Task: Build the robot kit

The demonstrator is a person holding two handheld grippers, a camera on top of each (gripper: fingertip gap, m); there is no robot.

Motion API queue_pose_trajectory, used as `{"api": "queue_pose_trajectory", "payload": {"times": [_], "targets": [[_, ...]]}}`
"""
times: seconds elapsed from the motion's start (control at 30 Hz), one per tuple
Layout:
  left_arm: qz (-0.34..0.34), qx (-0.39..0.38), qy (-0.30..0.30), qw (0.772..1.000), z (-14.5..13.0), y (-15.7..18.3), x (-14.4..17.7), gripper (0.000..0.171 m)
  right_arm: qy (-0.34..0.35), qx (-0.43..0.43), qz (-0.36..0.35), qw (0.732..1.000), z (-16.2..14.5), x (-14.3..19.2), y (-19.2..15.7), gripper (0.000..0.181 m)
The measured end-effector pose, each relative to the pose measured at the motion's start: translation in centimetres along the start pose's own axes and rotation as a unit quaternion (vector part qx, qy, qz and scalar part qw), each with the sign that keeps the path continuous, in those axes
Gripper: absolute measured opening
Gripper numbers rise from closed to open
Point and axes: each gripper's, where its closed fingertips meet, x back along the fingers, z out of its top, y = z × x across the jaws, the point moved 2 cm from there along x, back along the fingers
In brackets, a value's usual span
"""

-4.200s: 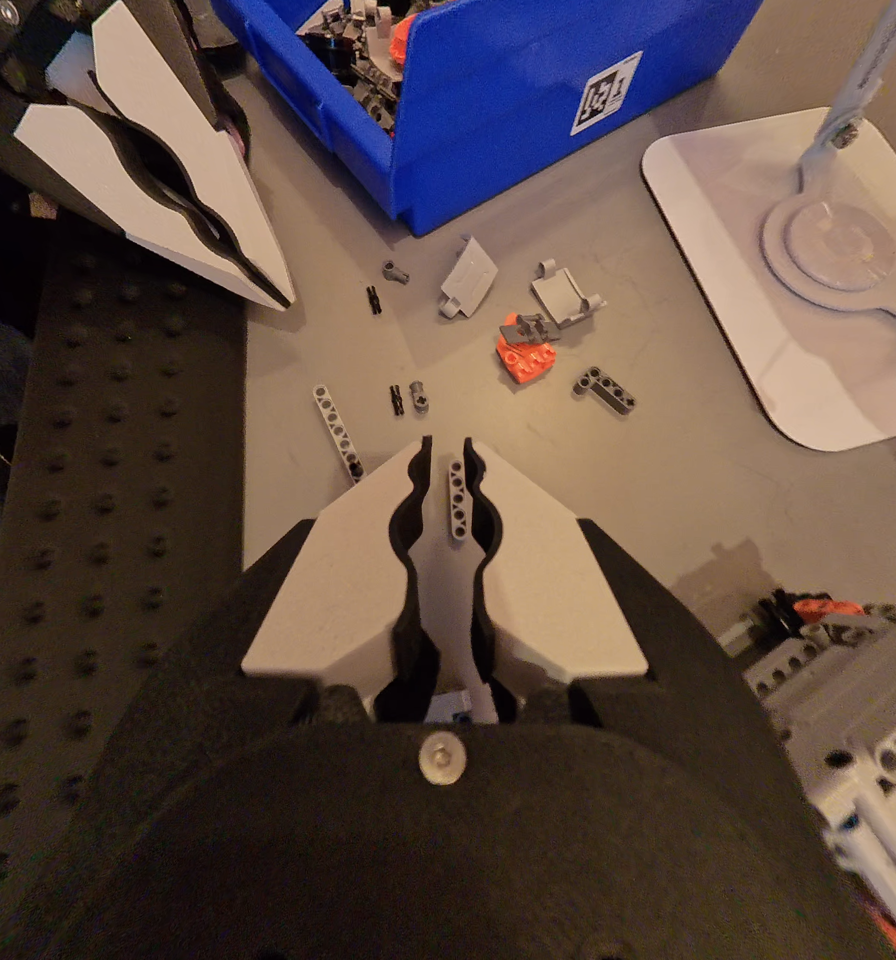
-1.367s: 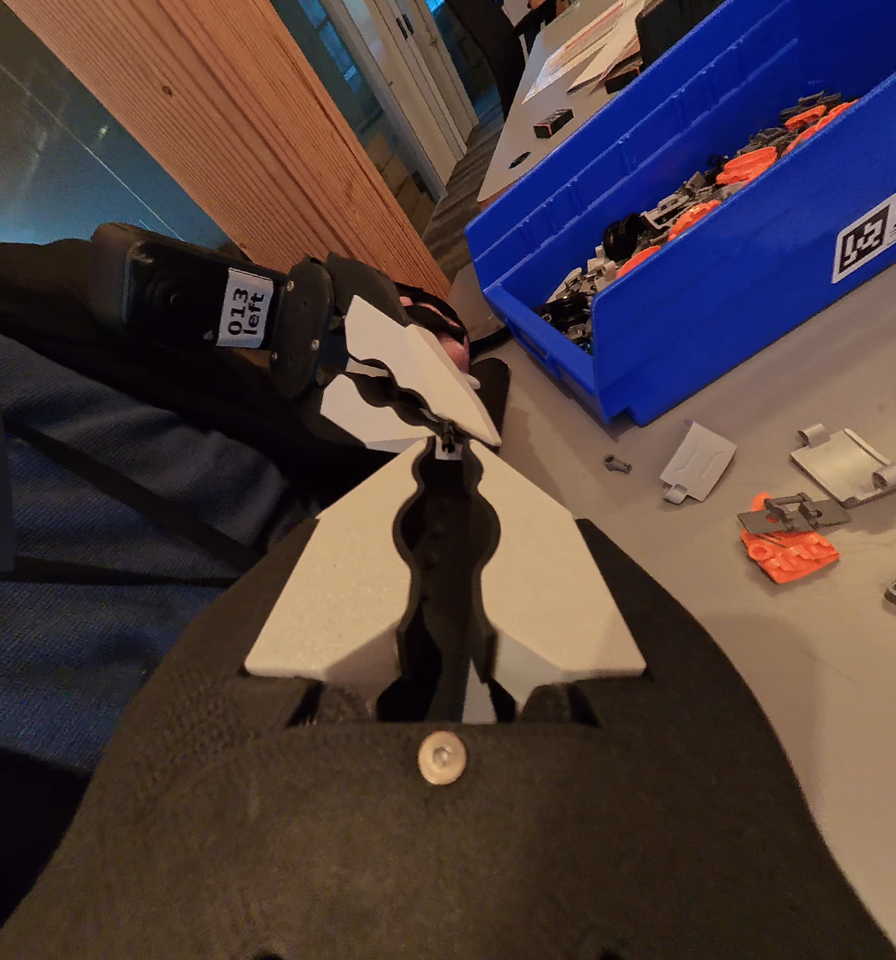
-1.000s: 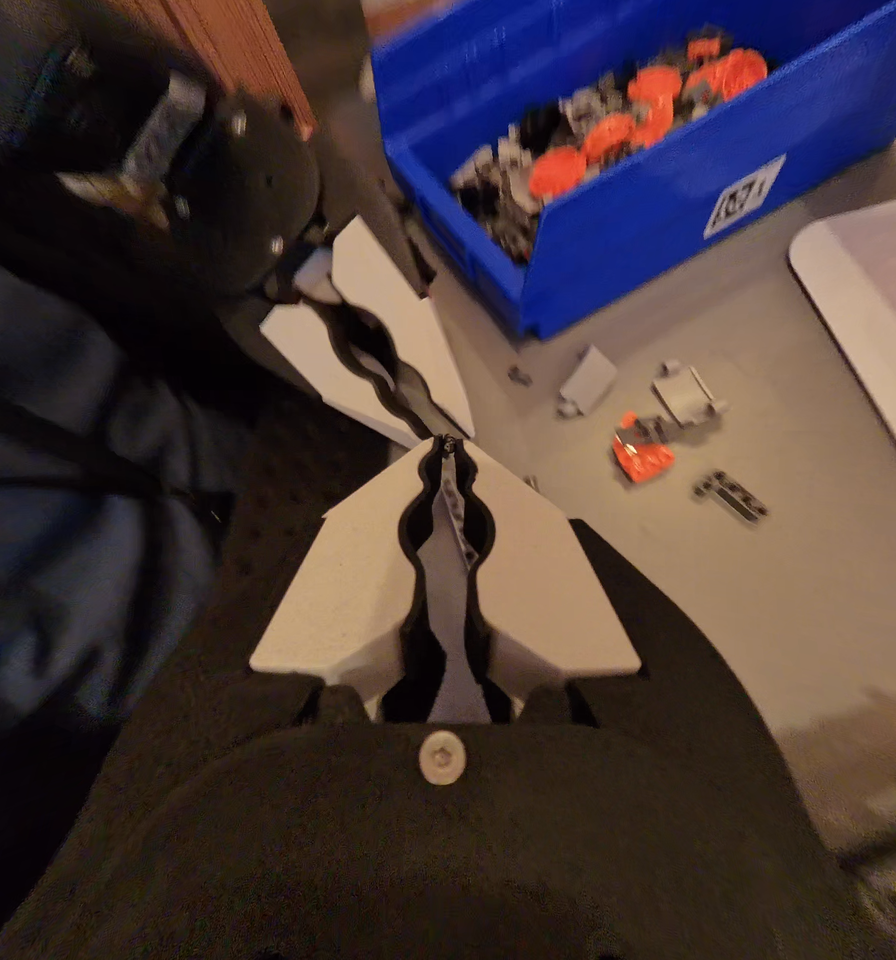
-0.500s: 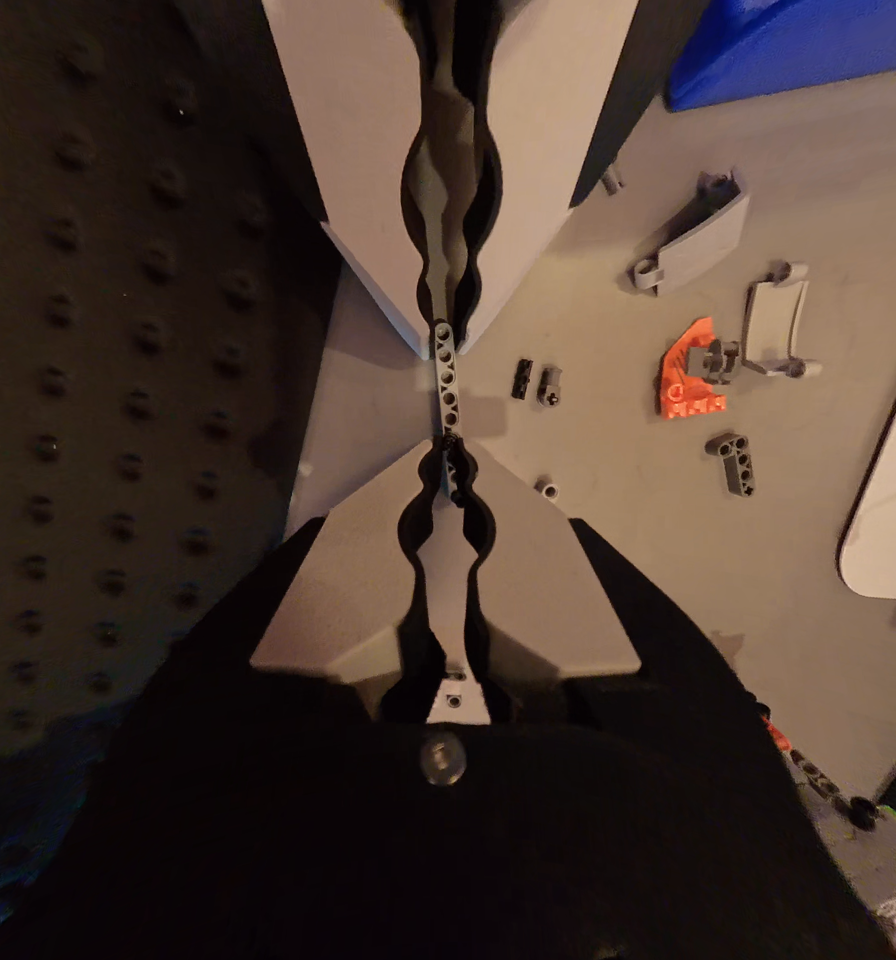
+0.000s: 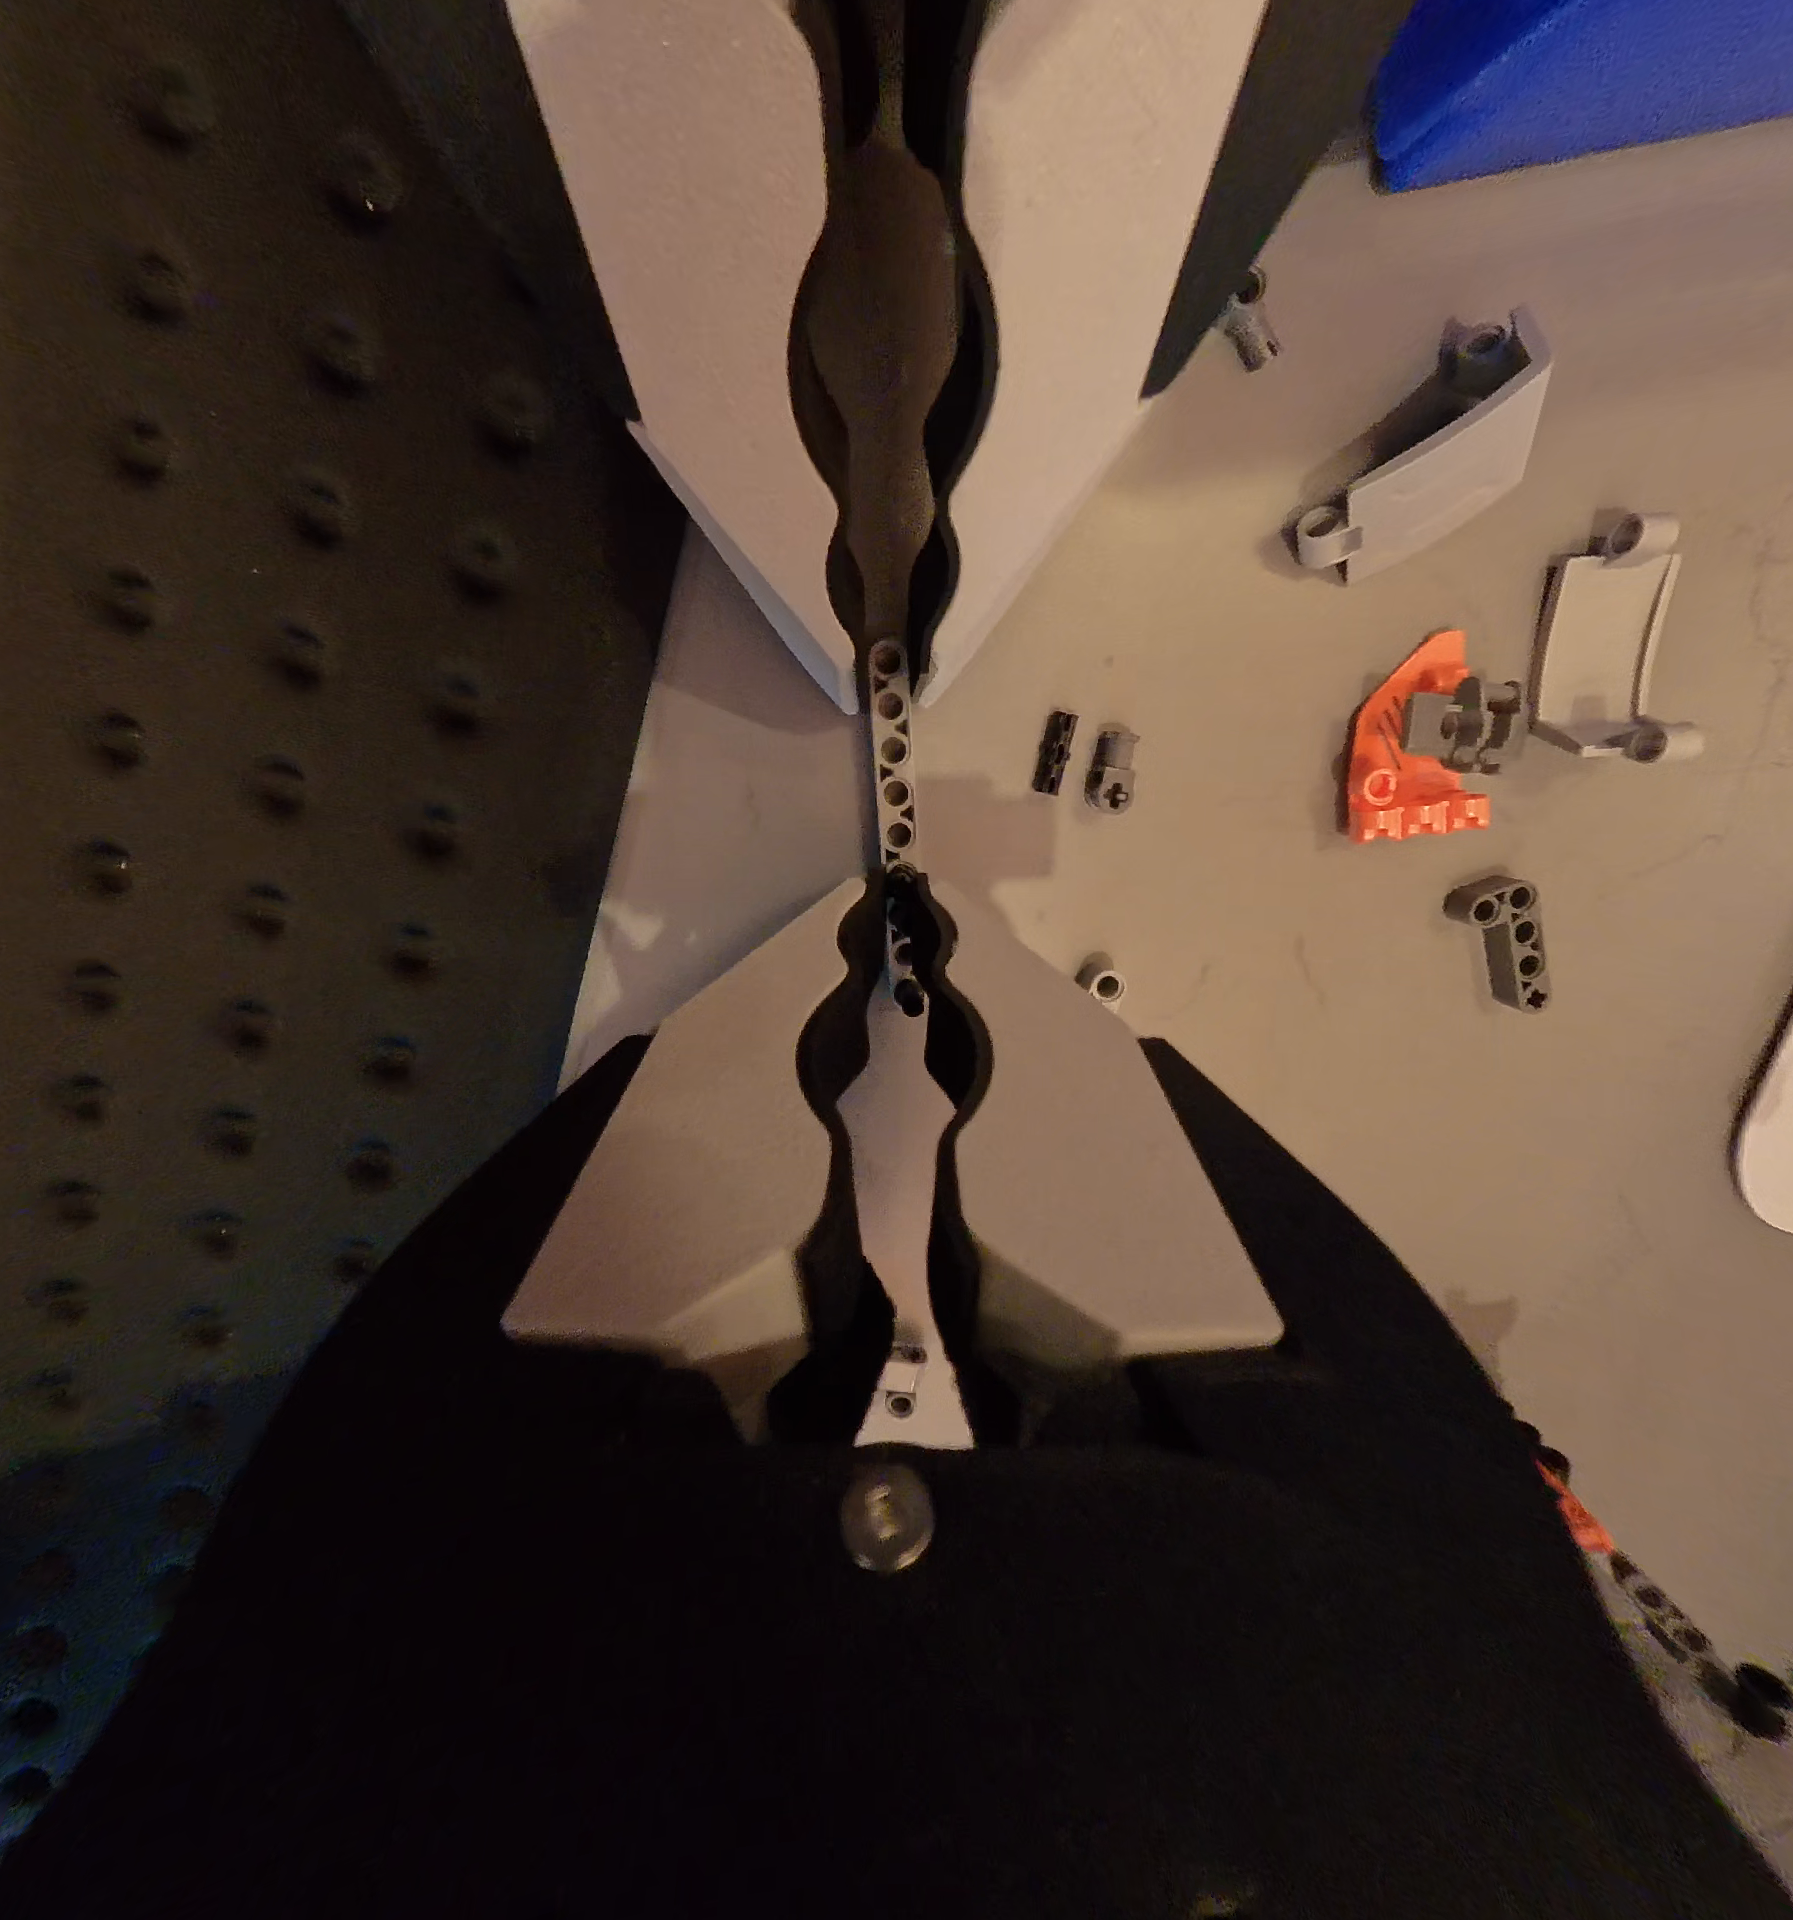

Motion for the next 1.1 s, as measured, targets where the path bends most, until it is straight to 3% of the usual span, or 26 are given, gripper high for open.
{"api": "queue_pose_trajectory", "payload": {"times": [0.03,0.4,0.8,1.03,1.1], "targets": [[0.001,-0.001,0.000,1.000,0.0,0.0,0.0,0.006,0.006,-0.005,0.007,1.000,0.0,0.0,0.0,0.001],[-0.003,0.005,0.001,1.000,0.0,0.0,0.0,0.006,0.037,-0.007,0.084,0.996,-0.2,-0.1,0.2,0.001],[-0.007,0.009,0.003,1.000,0.0,0.0,-0.1,0.005,0.004,-0.029,0.140,0.990,-0.3,-0.7,0.2,0.001],[-0.005,0.006,0.003,1.000,0.0,0.0,-0.1,0.006,0.011,-0.039,0.088,0.995,-0.4,-0.4,0.3,0.007],[-0.005,0.006,0.003,1.000,0.0,0.0,-0.1,0.006,0.049,-0.045,0.084,0.994,0.2,0.4,0.2,0.010]]}}
